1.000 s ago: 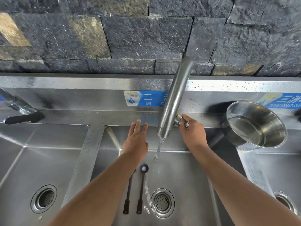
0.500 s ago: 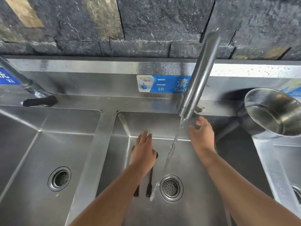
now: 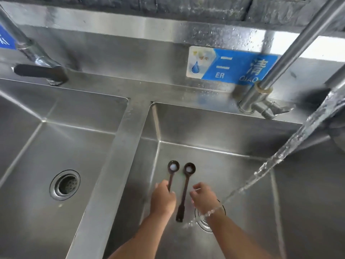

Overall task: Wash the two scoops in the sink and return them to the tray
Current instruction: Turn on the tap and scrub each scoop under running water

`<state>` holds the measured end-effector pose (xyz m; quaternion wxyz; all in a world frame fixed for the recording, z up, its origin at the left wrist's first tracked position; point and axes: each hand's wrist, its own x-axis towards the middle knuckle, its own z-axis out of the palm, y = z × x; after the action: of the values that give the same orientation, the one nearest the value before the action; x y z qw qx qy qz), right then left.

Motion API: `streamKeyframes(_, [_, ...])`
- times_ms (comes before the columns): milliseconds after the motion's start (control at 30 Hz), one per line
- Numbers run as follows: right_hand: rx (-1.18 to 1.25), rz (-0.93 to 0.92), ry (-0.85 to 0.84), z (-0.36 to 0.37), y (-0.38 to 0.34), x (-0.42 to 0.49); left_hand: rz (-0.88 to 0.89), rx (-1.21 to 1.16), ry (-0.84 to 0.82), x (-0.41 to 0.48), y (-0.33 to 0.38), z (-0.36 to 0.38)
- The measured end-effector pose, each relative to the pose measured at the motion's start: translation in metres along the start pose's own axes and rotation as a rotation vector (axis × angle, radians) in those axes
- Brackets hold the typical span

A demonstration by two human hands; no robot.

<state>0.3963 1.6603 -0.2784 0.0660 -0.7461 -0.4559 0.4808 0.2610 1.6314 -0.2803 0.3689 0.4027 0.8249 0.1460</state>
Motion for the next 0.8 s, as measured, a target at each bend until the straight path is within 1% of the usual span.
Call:
streamKeyframes(67, [-0.035, -0.003, -0.018, 0.011, 0.0, 0.003, 0.016, 0.0, 0.065, 0.004, -0.007, 0.006])
streamKeyframes(100, [-0.056, 0.0, -0.015, 0.015, 0.001, 0.006, 0.034, -0.006, 0.068, 0.005, -0.01, 0.011])
streamKeyframes(233, [-0.06, 0.01, 0.047, 0.027, 0.004, 0.015, 0.071, -0.017, -0.025, 0.002, -0.016, 0.039])
streamKeyframes(433, [-0.05, -0.003, 0.087, 0.032, 0.008, 0.029, 0.066, -0.068, -0.016, -0.001, -0.01, 0.062])
streamKeyframes(567, [0.028, -0.014, 0.039, 0.029, 0.008, 0.029, 0.043, -0.094, -0.002, -0.006, -0.005, 0.062])
streamKeyframes(667, [0.157, -0.032, -0.023, 0.022, 0.01, 0.023, 0.02, -0.121, -0.011, -0.014, 0.0, 0.056])
streamKeyframes(733, [0.237, -0.036, -0.064, 0.014, 0.011, 0.013, -0.022, -0.176, -0.029, -0.023, 0.004, 0.048])
streamKeyframes(800, [0.243, -0.041, -0.09, 0.003, 0.011, -0.001, -0.054, -0.278, -0.059, -0.035, 0.009, 0.04])
